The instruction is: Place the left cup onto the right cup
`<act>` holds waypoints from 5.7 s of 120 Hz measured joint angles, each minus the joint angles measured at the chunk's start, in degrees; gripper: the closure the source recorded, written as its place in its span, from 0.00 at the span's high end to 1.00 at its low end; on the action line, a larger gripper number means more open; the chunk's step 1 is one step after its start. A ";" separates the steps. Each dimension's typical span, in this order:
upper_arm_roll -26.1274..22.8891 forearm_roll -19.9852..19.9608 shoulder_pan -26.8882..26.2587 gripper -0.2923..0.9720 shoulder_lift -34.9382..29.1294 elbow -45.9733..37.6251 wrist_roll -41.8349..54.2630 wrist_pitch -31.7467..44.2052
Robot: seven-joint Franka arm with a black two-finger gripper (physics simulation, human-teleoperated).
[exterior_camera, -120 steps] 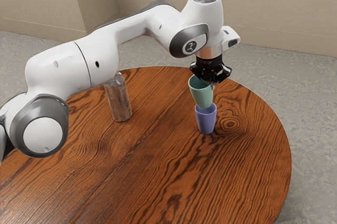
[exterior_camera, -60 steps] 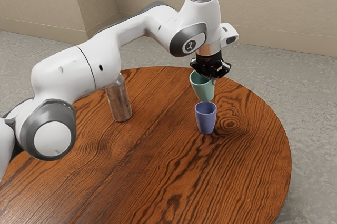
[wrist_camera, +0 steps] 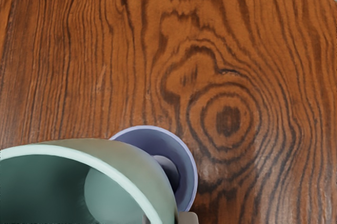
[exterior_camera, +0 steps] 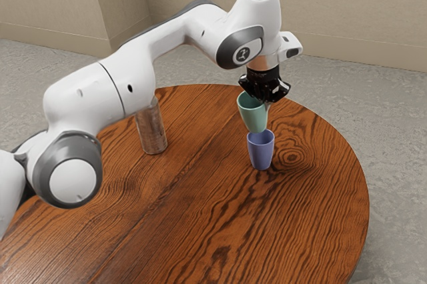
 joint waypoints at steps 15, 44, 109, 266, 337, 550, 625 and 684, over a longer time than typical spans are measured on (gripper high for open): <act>-0.05 0.52 -0.87 0.15 0.45 1.57 1.00 -0.22; -0.06 0.78 -1.46 0.15 1.66 3.97 2.54 -1.03; -0.39 1.01 -2.57 0.15 2.26 5.83 4.50 -4.95; -0.85 4.40 -3.49 0.15 3.59 5.31 4.46 -0.17; -0.66 4.72 -3.49 0.15 3.99 4.86 4.22 0.21; -0.32 4.67 -2.96 0.15 4.73 5.30 4.34 -1.00; -0.36 4.86 -2.88 0.15 5.49 5.22 4.29 -1.95; -0.33 4.83 -2.88 0.16 6.04 5.04 4.31 -0.88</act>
